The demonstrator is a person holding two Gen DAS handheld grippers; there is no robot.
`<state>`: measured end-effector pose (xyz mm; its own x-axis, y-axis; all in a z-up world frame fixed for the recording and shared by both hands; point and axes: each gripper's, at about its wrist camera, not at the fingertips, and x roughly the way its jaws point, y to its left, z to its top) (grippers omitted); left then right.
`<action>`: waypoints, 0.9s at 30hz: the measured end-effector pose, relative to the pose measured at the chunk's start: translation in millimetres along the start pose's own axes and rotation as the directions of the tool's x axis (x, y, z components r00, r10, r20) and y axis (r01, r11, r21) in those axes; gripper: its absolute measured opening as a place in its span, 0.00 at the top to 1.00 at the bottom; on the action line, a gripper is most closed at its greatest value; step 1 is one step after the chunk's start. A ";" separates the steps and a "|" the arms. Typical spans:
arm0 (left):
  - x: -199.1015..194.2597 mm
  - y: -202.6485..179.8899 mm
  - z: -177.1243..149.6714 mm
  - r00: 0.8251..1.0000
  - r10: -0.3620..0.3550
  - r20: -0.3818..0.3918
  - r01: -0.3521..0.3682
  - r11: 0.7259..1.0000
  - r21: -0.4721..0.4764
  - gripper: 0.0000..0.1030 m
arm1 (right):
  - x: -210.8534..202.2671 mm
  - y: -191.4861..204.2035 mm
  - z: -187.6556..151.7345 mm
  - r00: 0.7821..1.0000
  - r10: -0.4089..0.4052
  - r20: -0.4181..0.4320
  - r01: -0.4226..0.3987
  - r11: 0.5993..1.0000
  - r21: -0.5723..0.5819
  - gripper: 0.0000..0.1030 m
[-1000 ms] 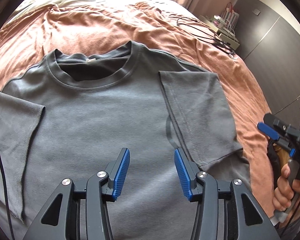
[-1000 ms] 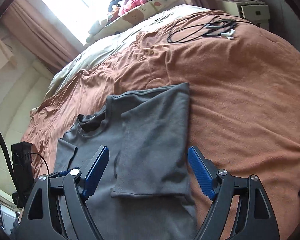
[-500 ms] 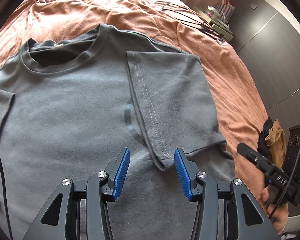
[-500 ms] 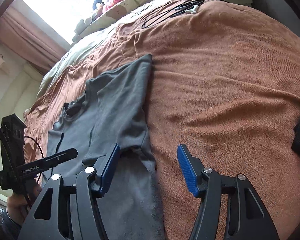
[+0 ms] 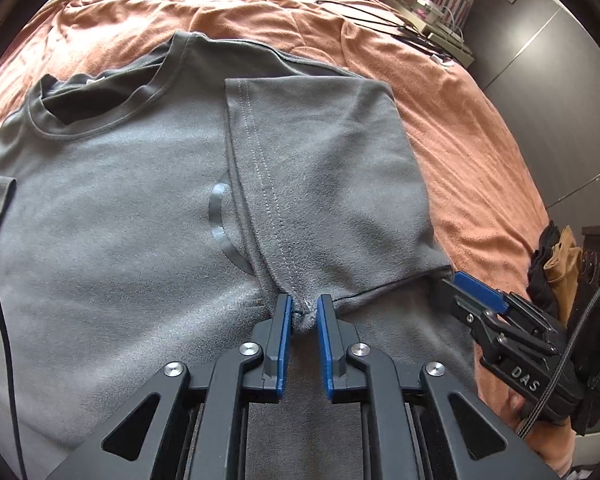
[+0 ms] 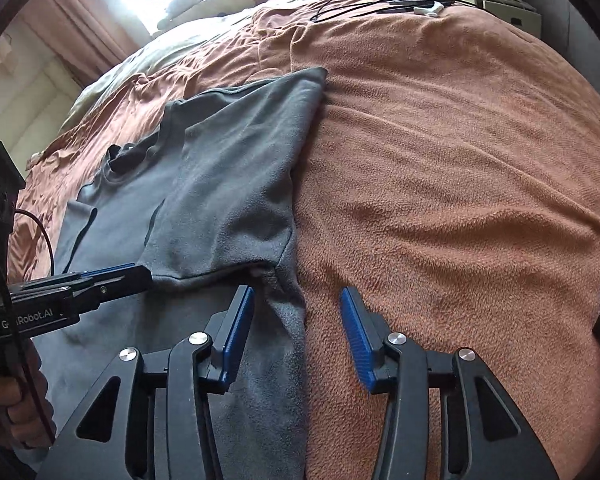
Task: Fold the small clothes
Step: 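Pinch the folded side edge with the left gripper and smooth it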
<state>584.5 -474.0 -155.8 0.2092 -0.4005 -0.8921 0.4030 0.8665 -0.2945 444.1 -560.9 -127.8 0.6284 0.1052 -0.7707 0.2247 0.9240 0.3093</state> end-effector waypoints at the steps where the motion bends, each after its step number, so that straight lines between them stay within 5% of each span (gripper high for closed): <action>1: -1.2 -0.2 -0.4 1.000 -0.002 0.003 0.002 1.000 0.002 0.96 | 1.3 -0.5 0.4 1.000 -0.006 0.001 0.006 1.000 -0.002 0.66; 5: -9.9 -0.6 -2.6 1.000 -0.017 0.024 0.017 1.000 0.008 0.96 | 3.7 0.3 -0.8 1.000 -0.017 0.003 0.017 1.000 -0.012 0.71; 10: -18.9 -6.2 -9.8 0.999 -0.024 0.022 0.024 1.000 0.020 0.96 | 1.8 -3.6 -0.5 1.000 -0.015 0.001 0.015 1.000 0.003 0.90; 23: -8.3 -24.2 -34.7 0.998 -0.039 -0.054 0.040 0.999 0.029 0.95 | -24.7 -28.9 -10.4 1.000 -0.005 0.001 0.005 0.996 0.084 0.98; 25: -11.9 -21.3 -31.0 0.999 -0.021 -0.049 0.023 0.999 0.034 0.91 | -33.1 -30.8 -10.8 1.000 0.012 0.018 -0.014 0.995 0.098 0.97; 27: -20.3 -17.0 -25.3 1.000 -0.012 -0.016 0.012 0.999 0.039 0.70 | -41.7 -30.1 -10.9 0.998 0.033 0.046 -0.037 0.995 0.089 0.97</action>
<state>550.9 -473.1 -141.4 0.1905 -0.4060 -0.8938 0.4398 0.8493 -0.2920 403.0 -589.1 -111.1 0.6690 0.1187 -0.7337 0.2669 0.8829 0.3862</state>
